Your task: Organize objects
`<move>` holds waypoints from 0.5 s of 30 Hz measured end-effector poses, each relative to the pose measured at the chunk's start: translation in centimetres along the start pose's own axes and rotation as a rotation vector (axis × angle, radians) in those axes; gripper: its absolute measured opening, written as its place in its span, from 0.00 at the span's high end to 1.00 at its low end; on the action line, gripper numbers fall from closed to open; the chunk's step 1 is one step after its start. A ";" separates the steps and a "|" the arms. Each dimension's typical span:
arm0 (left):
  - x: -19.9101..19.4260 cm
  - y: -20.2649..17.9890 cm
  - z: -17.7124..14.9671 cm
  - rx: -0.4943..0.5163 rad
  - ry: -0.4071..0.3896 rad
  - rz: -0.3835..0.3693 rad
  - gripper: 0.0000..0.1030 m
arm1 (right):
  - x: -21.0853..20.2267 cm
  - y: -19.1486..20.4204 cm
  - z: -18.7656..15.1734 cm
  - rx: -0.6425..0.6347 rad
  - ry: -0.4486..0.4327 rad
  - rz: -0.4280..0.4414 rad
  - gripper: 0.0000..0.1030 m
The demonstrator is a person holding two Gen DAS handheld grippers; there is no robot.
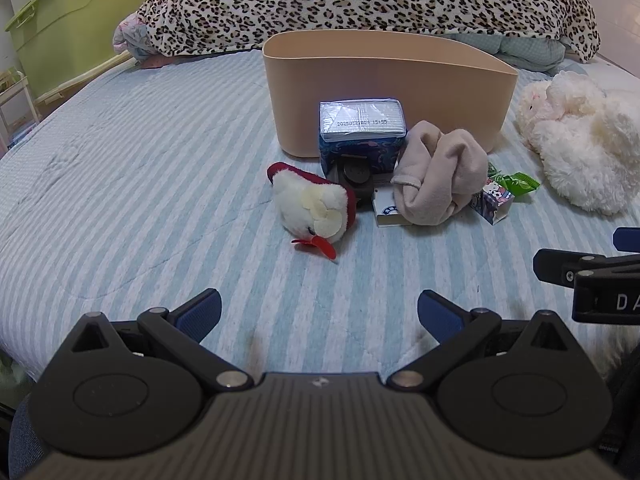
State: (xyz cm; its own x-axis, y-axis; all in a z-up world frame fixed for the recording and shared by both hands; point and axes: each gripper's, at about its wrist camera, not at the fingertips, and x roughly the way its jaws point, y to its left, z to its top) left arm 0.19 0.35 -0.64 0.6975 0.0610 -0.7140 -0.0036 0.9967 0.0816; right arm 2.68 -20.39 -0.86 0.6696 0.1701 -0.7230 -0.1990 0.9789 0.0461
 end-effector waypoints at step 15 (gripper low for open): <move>0.1 0.2 0.0 -0.004 0.001 0.002 0.00 | 0.1 -0.1 0.0 0.002 0.003 -0.004 0.00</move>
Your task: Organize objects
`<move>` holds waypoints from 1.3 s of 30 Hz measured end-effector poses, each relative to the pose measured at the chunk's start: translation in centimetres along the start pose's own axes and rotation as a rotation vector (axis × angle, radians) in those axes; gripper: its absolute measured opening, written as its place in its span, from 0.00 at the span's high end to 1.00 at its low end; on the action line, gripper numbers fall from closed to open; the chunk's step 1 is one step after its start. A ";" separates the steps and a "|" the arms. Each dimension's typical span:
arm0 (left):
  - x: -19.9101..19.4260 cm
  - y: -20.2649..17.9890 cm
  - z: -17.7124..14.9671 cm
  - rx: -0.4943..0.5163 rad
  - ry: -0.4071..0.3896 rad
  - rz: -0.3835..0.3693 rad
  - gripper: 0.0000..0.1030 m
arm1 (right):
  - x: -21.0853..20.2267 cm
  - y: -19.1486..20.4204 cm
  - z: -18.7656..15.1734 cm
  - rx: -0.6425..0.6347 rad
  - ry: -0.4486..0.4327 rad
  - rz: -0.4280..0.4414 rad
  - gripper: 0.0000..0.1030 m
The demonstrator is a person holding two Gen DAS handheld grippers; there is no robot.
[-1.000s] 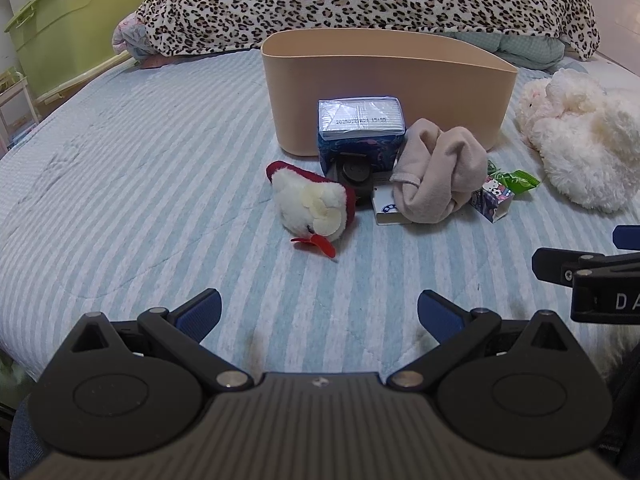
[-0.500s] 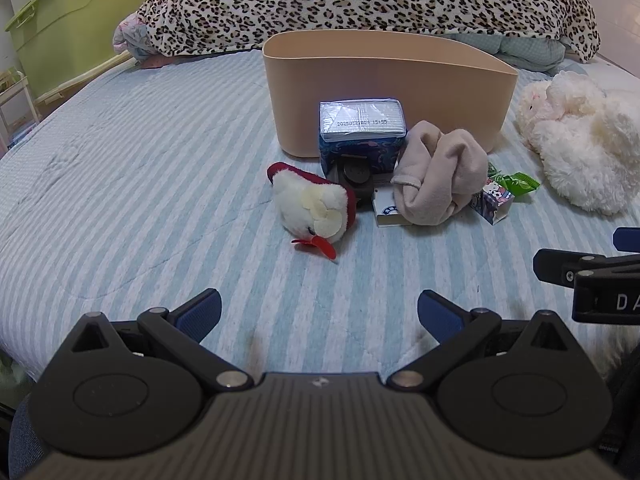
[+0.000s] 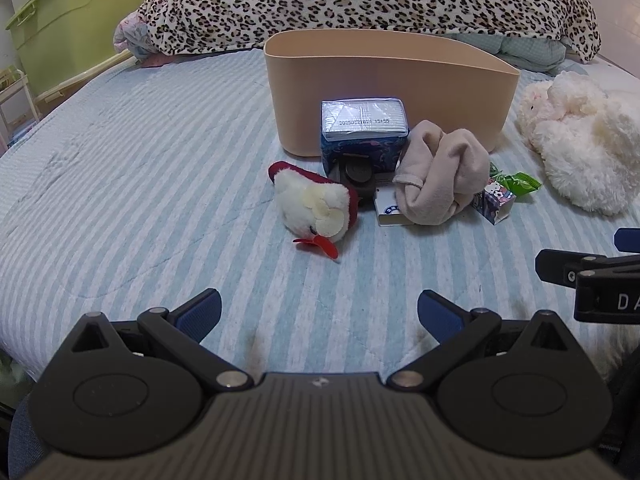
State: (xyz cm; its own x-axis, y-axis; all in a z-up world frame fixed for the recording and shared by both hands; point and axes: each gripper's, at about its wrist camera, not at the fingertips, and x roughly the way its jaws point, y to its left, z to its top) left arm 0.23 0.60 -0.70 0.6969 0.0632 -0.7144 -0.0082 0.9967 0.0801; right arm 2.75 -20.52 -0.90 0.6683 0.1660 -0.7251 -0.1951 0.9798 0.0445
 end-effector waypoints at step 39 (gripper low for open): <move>3.9 1.5 4.3 -0.019 -0.011 -0.027 0.00 | 1.4 -0.5 4.0 -0.045 -0.025 0.042 0.10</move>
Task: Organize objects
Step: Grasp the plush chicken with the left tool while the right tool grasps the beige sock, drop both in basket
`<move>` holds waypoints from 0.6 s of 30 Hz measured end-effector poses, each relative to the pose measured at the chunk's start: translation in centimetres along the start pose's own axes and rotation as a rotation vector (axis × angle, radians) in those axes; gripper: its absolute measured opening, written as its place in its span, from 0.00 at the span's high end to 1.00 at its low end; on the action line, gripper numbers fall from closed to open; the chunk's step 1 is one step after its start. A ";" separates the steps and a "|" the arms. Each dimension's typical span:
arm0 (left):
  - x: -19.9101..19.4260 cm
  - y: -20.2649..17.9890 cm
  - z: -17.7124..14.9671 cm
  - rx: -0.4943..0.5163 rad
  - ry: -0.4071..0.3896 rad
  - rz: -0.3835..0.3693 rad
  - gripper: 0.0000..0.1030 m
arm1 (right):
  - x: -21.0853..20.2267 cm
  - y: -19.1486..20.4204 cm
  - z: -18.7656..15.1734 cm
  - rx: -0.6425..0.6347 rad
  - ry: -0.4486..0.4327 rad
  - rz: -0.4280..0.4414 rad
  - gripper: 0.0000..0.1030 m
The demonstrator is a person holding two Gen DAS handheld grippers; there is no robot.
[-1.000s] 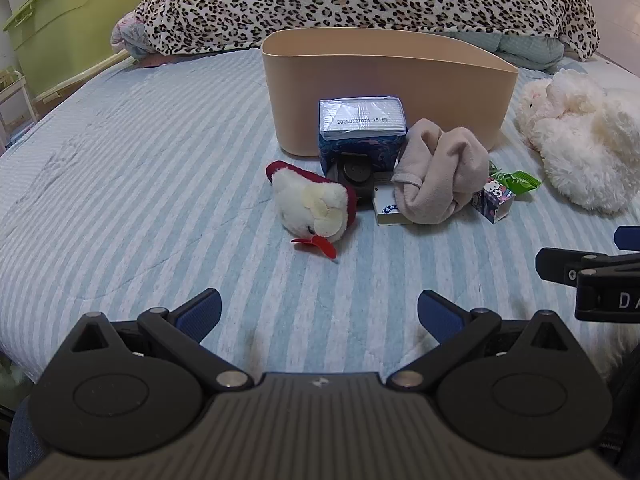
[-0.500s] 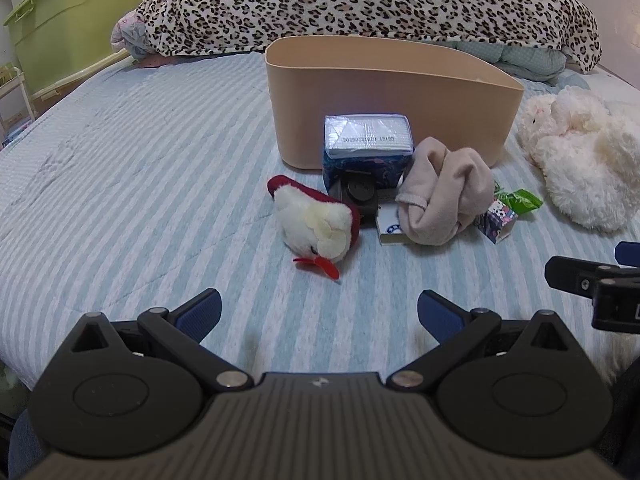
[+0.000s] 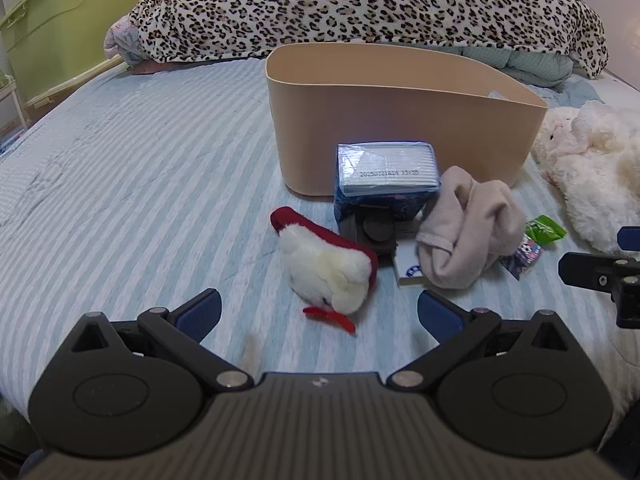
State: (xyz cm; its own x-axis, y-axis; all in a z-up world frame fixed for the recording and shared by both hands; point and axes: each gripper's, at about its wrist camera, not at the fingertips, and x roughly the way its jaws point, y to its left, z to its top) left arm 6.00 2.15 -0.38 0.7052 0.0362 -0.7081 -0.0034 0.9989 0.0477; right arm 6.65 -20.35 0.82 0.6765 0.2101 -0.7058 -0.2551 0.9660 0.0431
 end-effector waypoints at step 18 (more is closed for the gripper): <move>6.6 1.3 1.8 0.077 0.108 -0.006 0.07 | 5.7 4.2 3.9 -0.105 0.041 0.136 0.23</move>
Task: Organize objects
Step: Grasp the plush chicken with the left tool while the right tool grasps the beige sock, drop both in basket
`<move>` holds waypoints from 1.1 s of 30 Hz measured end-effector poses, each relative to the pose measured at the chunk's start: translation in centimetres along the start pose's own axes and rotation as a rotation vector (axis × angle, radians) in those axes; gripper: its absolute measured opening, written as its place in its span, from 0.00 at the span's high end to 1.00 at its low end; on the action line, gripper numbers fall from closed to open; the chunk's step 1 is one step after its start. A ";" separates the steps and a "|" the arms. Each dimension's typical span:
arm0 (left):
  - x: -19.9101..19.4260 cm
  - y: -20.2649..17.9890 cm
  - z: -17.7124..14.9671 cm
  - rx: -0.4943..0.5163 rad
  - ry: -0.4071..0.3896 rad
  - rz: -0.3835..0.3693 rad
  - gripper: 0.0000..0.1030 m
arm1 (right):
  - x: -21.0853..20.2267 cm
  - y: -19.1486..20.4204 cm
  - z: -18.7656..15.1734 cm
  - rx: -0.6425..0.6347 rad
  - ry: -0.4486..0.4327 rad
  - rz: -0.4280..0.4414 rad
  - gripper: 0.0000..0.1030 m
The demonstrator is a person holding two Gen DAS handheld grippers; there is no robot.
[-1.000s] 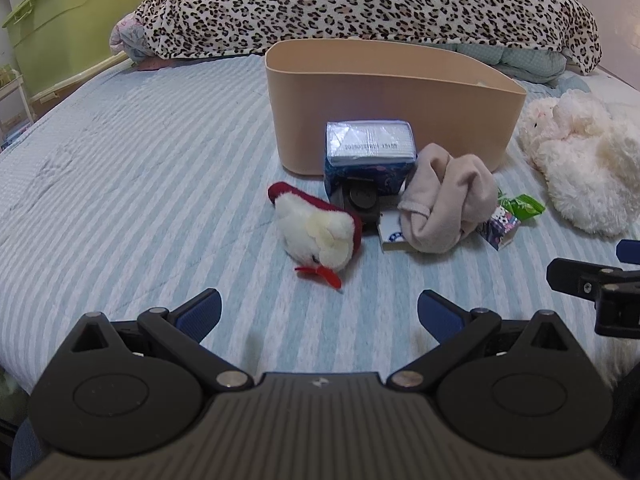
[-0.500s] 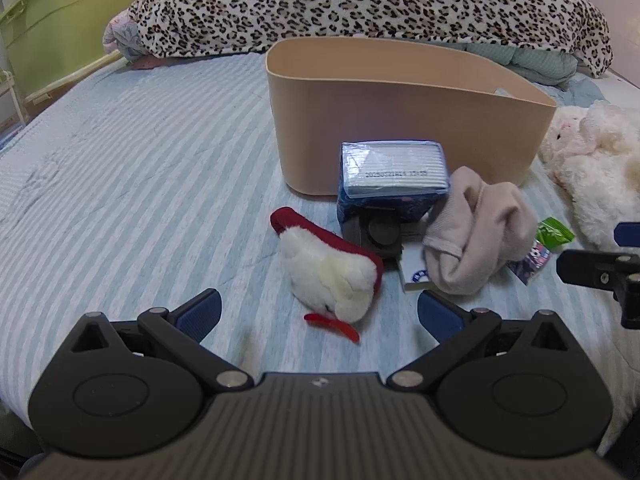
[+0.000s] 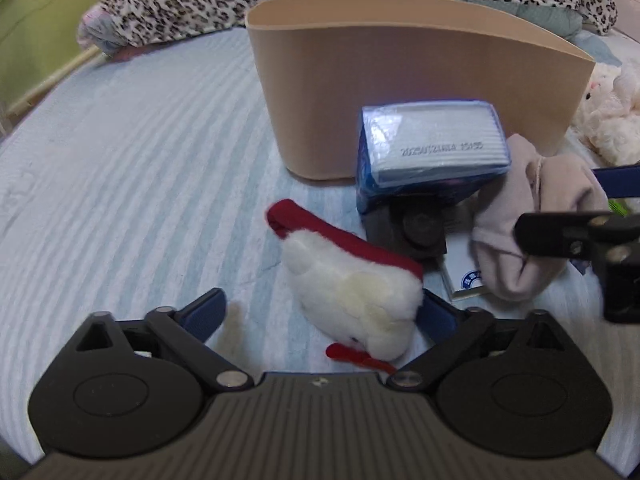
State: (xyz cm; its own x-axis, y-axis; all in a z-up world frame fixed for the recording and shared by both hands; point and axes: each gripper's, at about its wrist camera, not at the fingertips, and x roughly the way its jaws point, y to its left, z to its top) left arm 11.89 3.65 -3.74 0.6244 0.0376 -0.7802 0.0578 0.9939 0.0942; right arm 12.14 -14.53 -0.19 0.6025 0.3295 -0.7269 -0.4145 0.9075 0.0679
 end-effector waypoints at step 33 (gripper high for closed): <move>-8.9 2.5 3.8 -0.027 -0.246 -0.085 0.48 | -7.2 -2.7 2.7 0.120 -0.170 -0.017 0.83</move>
State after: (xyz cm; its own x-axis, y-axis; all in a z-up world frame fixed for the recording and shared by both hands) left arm 9.39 5.43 5.81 0.7888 -0.0693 -0.6108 0.0994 0.9949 0.0155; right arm 10.73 -18.64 6.73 0.7194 0.3440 -0.6034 -0.3255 0.9344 0.1447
